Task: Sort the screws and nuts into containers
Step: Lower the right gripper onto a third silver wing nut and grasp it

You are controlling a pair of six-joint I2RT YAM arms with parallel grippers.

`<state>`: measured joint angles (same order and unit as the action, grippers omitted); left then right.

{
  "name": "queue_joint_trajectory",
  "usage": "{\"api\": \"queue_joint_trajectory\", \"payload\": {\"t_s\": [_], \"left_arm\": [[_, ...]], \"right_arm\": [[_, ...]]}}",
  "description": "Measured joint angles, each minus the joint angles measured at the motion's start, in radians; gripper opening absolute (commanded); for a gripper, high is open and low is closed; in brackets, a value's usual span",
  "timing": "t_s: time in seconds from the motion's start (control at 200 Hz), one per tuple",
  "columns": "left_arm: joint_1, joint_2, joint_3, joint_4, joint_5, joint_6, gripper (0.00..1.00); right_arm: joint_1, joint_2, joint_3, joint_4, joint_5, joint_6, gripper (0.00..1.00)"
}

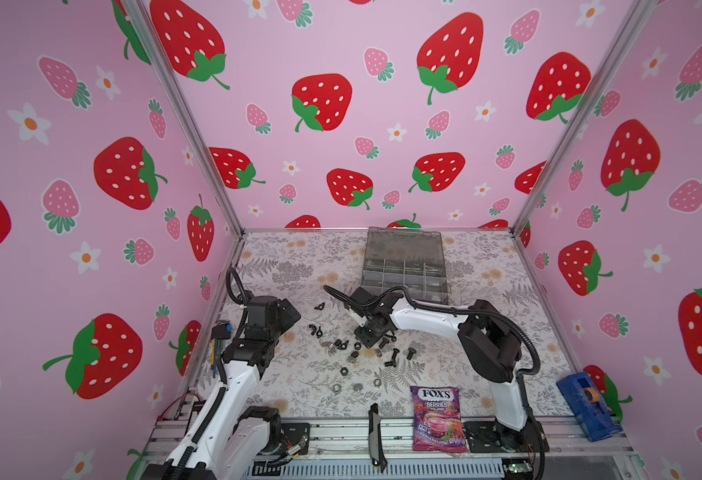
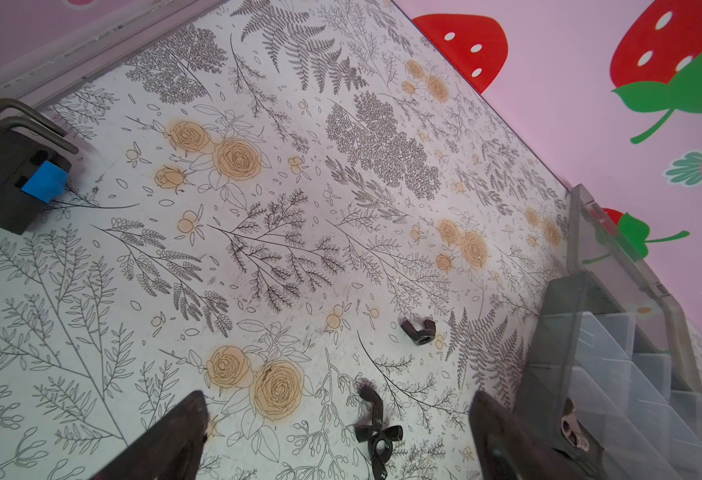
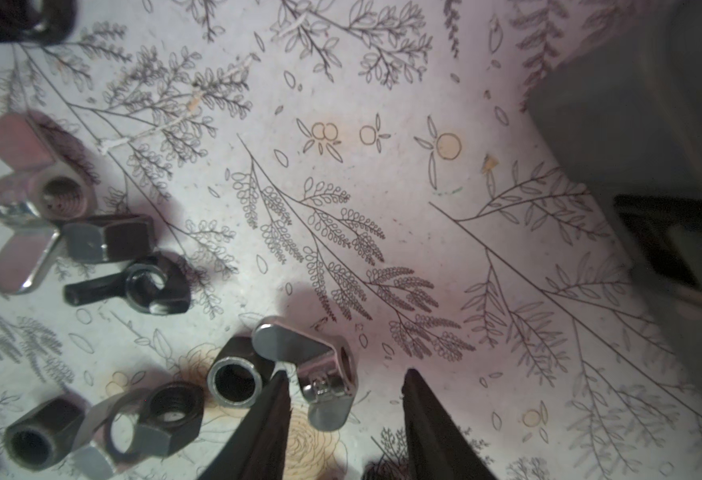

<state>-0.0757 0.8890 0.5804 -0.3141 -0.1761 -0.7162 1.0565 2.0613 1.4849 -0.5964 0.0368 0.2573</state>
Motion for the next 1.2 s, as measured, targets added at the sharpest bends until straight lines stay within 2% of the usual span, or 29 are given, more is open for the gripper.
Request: {"api": "queue_joint_trajectory", "payload": {"t_s": [0.61,1.2], "left_arm": [[0.000,0.010,0.000,0.000,0.001,-0.013,0.99],[0.000,0.013,0.000,0.000,-0.015,-0.015,0.99]], "right_arm": [[-0.012,0.041,0.035,0.011,0.014,0.010,0.34],[-0.012,0.042,0.046,0.001,0.020,0.011,0.08]]}}
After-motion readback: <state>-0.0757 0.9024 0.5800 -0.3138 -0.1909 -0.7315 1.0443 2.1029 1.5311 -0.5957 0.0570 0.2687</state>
